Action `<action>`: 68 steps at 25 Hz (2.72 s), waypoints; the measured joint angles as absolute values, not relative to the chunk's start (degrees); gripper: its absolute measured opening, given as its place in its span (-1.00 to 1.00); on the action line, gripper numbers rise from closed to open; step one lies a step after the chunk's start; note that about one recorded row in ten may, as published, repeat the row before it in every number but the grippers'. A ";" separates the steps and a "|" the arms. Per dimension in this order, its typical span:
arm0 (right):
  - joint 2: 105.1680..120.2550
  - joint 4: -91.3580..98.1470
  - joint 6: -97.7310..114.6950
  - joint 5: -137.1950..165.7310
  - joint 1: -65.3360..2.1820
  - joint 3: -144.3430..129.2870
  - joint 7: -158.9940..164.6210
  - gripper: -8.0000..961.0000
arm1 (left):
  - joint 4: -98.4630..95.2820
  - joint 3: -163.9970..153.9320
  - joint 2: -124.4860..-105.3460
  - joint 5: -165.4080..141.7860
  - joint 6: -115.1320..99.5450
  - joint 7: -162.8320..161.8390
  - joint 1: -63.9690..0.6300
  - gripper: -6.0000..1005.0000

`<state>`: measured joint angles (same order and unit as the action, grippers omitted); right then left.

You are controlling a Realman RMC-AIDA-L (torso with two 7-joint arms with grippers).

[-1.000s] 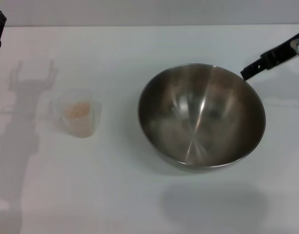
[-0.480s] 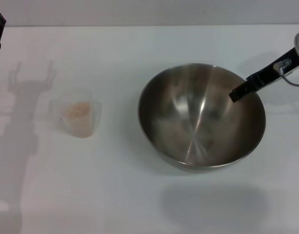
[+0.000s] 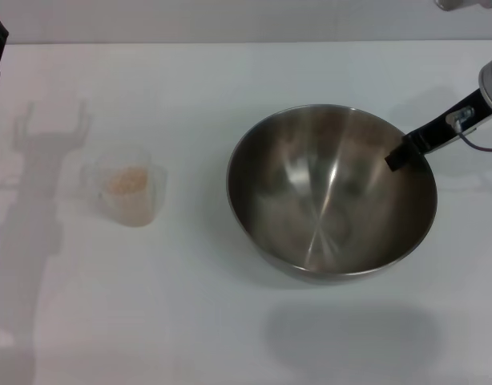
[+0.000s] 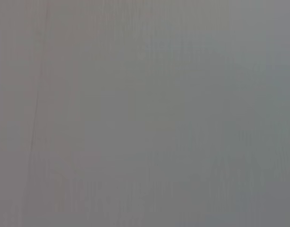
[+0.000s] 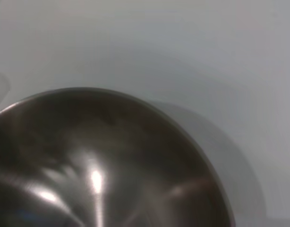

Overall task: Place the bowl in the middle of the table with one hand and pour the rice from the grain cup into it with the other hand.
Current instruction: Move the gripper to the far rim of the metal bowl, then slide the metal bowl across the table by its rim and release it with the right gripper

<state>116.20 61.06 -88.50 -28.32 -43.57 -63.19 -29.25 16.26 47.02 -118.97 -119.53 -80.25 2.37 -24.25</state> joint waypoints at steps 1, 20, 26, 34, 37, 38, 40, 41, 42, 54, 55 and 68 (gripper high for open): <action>116.20 60.76 -88.45 -28.31 -43.57 -63.21 -29.33 -0.15 | 16.26 47.02 -118.96 -119.53 -80.26 2.37 -24.26 0.58; 116.62 61.49 -86.12 -29.31 -43.31 -60.55 -30.80 -0.94 | 16.25 47.02 -118.91 -119.73 -80.58 2.37 -24.26 0.56; 116.86 61.63 -85.71 -34.05 -43.96 -60.07 -32.03 -0.95 | 16.26 46.90 -118.91 -119.86 -81.00 2.37 -24.26 0.55; 118.10 60.77 -82.80 -36.43 -45.81 -60.33 -32.98 -0.95 | 16.25 46.67 -118.95 -119.89 -81.92 2.37 -24.20 0.54; 118.30 57.65 -80.59 -36.43 -46.76 -60.47 -33.07 -0.95 | 16.26 46.61 -118.99 -119.89 -82.09 2.37 -24.18 0.54; 118.30 57.65 -80.59 -36.43 -46.76 -60.47 -33.07 -0.95 | 16.25 46.60 -119.01 -119.89 -82.12 2.37 -24.16 0.54; 118.30 55.32 -79.19 -36.22 -47.29 -60.47 -33.08 -0.95 | 16.25 46.60 -119.01 -119.89 -82.12 2.37 -24.16 0.53; 118.30 54.24 -78.68 -36.07 -47.60 -60.47 -33.08 -0.95 | 16.26 46.58 -119.05 -119.89 -82.13 2.37 -24.10 0.53; 118.31 51.97 -77.81 -35.79 -48.22 -60.49 -33.08 -0.95 | 16.25 46.58 -119.09 -119.89 -82.21 2.31 -23.90 0.53; 118.39 49.16 -75.13 -35.09 -48.56 -61.58 -32.11 -0.95 | 16.26 46.58 -119.02 -119.88 -82.51 1.59 -23.62 0.52; 118.39 49.00 -75.01 -34.91 -48.63 -61.76 -31.92 -0.95 | 16.26 46.58 -119.01 -119.88 -82.52 1.58 -23.62 0.52; 118.73 57.76 -72.48 -34.69 -46.71 -63.26 -31.96 -0.54 | 16.26 46.20 -119.06 -119.98 -82.64 1.49 -23.46 0.50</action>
